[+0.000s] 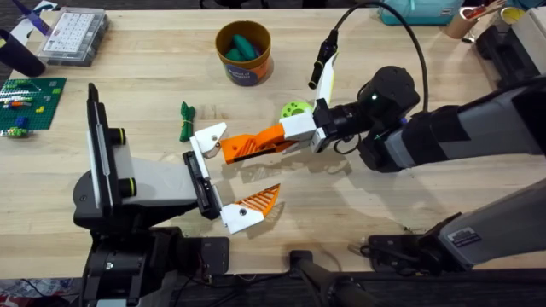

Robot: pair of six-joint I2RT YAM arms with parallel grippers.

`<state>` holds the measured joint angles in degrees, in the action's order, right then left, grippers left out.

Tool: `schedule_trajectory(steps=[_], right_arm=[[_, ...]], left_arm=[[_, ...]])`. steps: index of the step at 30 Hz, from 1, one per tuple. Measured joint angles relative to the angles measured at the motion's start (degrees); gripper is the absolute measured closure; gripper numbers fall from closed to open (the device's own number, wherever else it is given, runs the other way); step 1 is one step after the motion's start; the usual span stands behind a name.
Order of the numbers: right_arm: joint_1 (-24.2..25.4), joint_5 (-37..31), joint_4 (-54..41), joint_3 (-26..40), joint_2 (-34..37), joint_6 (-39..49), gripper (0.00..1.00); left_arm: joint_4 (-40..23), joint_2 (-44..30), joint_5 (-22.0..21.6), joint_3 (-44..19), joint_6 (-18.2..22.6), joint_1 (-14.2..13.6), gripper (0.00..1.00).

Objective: Pick up the gripper from the table and insert it into the empty holder that is missing its gripper. Then pick up a screw, insert it into the mounting hole, and use the screwdriver to tighten it. Finally, clean up the table by picking up the vegetable and placing it into the bucket.

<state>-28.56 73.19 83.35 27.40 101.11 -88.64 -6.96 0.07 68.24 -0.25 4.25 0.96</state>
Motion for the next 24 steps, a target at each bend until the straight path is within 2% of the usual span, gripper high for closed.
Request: schedule_trajectory(steps=[24], right_arm=[[1.0,0.9,3.0,0.0,0.0,-3.5,0.988]], left_arm=[[0.1,-0.1,-0.1,0.0,0.0,0.1,0.012]])
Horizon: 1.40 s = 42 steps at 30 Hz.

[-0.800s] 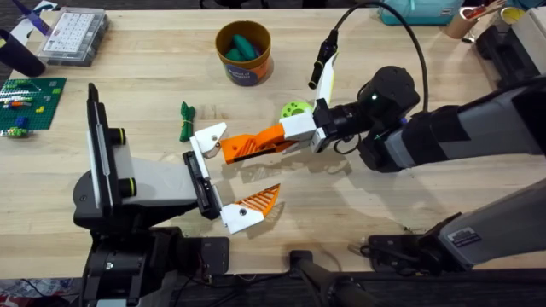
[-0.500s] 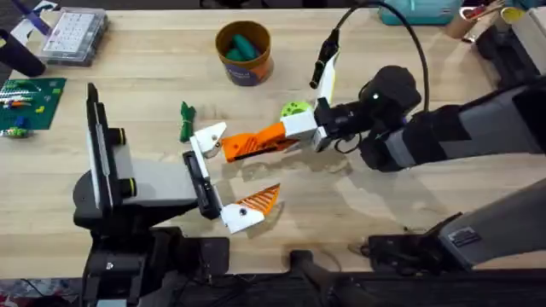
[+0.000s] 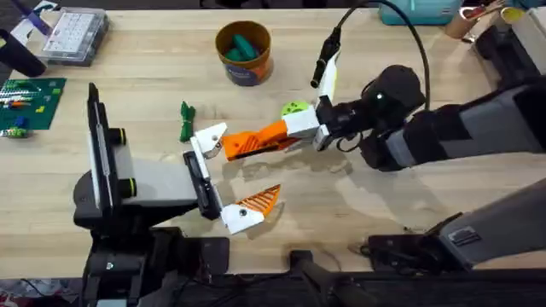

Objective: Pick up the gripper from the table and insert it into the empty holder that is missing its gripper. Then pick up a screw, insert it into the mounting hole, and use the screwdriver to tighten it. Finally, clean up the table by picking up the vegetable and placing it into the bucket.

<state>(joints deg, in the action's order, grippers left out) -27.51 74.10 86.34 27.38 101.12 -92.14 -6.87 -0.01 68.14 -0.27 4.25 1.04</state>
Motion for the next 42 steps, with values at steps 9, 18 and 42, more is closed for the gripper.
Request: schedule_trajectory(steps=[9,18,42], right_arm=[[0.0,0.4,0.3,0.0,0.0,-1.3,0.988],[0.0,0.4,0.4,0.0,0.0,-1.5,0.988],[0.0,0.6,0.3,0.6,0.0,-3.7,0.989]], left_arm=[[0.0,0.0,0.0,0.0,-0.1,0.0,0.012],[-0.1,0.0,0.0,0.0,-0.1,0.0,0.012],[-0.1,0.0,0.0,0.0,-0.1,0.0,0.012]])
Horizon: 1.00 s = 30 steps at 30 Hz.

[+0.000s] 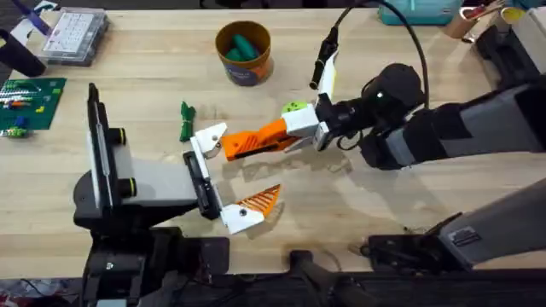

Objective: Pick up the gripper from the table and insert it into the empty holder that is missing its gripper. Then pick up a screw, insert it into the mounting hole, and use the screwdriver to tighten it. Finally, clean up the table by picking up the vegetable and placing it into the bucket.

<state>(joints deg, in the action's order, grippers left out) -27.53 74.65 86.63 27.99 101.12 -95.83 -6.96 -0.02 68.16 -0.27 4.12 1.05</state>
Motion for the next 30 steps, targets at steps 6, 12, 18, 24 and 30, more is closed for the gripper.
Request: schedule_trajectory(steps=[6,12,18,24,30], right_arm=[[0.0,0.0,0.0,0.0,0.0,0.3,0.988],[0.0,-0.1,-0.1,0.0,0.0,2.5,0.988],[0.0,-0.3,-0.1,0.0,0.0,3.3,0.989],[-0.8,-2.3,-0.3,0.0,0.0,4.3,0.989],[-1.7,-4.2,-0.9,0.0,0.0,4.6,0.988]], left_arm=[[0.0,0.0,0.0,0.0,0.0,0.0,0.012],[0.0,0.0,0.0,0.0,0.0,0.0,0.012],[0.0,0.0,0.0,0.0,0.0,0.0,0.012],[0.0,0.0,0.0,0.0,0.0,0.0,0.012],[0.0,0.0,0.0,0.0,0.1,0.0,0.012]])
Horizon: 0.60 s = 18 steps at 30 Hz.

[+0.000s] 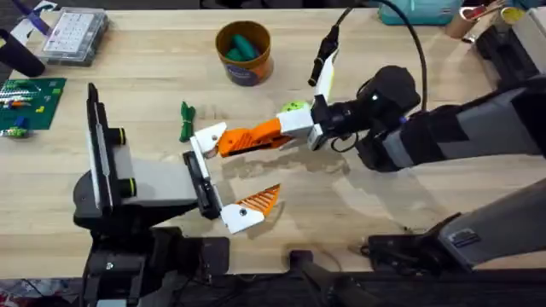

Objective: Pick up the gripper from the table and insert it into the empty holder that is missing its gripper. Then pick up a screw, insert it into the mounting hole, and use the screwdriver to tighten it. Finally, clean up the table by picking up the vegetable and placing it into the bucket.

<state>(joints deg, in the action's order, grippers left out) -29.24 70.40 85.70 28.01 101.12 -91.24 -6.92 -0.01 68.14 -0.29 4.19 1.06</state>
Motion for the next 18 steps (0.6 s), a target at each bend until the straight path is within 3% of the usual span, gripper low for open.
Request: schedule_trajectory(steps=[18], right_arm=[[-1.6,-1.4,-0.1,0.0,0.0,0.4,0.988]], left_arm=[[0.0,0.0,0.0,0.0,0.1,0.0,0.012]])
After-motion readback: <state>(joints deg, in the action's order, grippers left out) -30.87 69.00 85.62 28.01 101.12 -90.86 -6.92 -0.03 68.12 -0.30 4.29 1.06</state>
